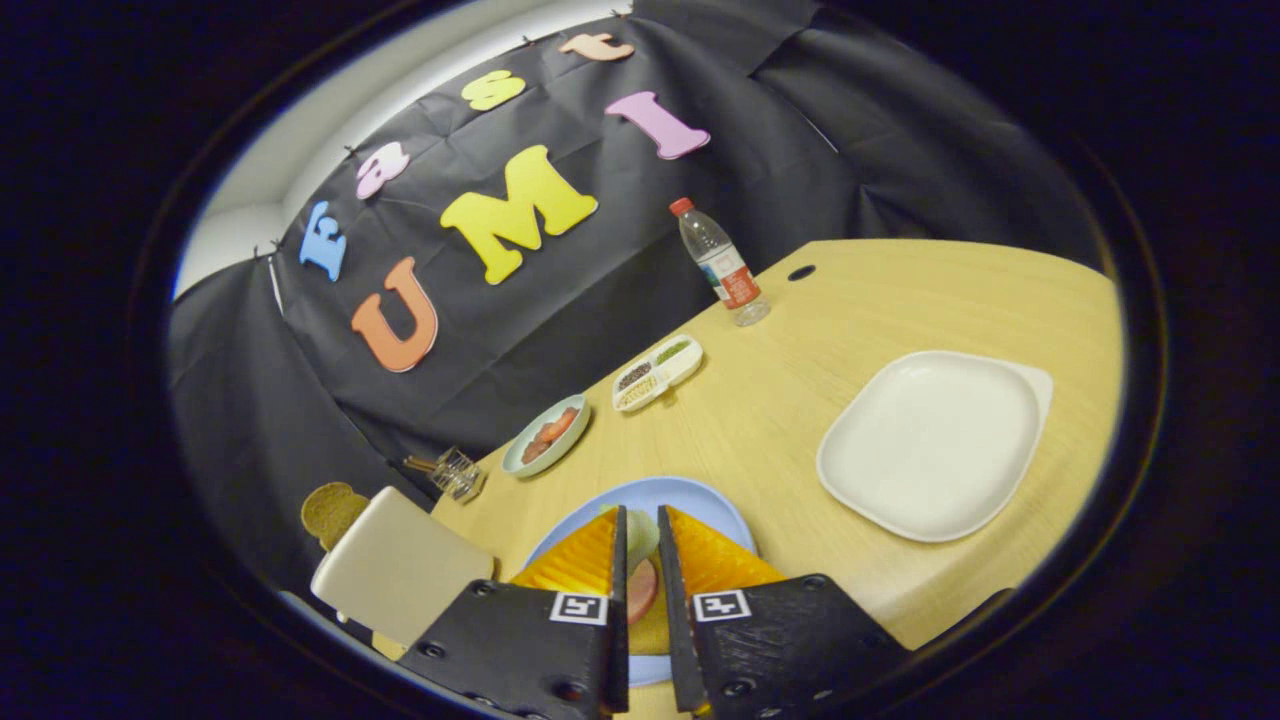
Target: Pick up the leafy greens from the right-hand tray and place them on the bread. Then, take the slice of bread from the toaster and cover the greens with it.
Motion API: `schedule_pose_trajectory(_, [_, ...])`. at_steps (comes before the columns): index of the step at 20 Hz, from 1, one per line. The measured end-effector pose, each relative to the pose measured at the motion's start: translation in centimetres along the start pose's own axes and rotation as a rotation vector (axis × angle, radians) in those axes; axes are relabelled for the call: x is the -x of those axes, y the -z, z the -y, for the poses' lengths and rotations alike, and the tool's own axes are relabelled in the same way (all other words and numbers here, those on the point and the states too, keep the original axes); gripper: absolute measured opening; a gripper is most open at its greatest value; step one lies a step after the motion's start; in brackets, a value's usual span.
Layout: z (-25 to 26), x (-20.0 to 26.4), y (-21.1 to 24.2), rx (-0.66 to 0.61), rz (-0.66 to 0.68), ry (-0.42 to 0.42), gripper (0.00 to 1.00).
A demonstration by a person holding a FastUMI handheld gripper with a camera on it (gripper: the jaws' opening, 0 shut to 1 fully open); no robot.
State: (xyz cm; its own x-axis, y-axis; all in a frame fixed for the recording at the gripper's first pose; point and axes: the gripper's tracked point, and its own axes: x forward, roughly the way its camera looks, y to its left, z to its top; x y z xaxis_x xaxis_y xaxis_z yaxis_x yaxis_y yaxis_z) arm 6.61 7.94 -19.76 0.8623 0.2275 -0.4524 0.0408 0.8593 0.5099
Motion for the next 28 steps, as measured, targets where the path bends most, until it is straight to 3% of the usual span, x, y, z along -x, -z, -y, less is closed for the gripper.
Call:
schedule_pose_trajectory(2, [0.0, 0.7, -0.3, 0.03, 0.018, 0.01, 0.25])
schedule_pose_trajectory(3, [0.0, 1.0, -0.7, 0.045, 0.031, 0.011, 0.25])
schedule_pose_trajectory(4, [-0.1, 1.2, -1.1, 0.059, 0.043, 0.016, 0.33])
schedule_pose_trajectory(6, [-0.3, 2.0, -1.9, 0.076, 0.072, 0.019, 0.34])
schedule_pose_trajectory(13, [-2.8, 5.2, -4.9, 0.26, 0.176, 0.038, 0.71])
schedule_pose_trajectory(16, [-5.1, 7.4, -6.3, 0.373, 0.239, 0.053, 0.95])
schedule_pose_trajectory(21, [-13.0, 10.0, -7.2, 0.449, 0.313, 0.006, 0.95])
schedule_pose_trajectory(28, [-23.6, 7.6, -2.7, 0.447, 0.254, -0.112, 0.95])
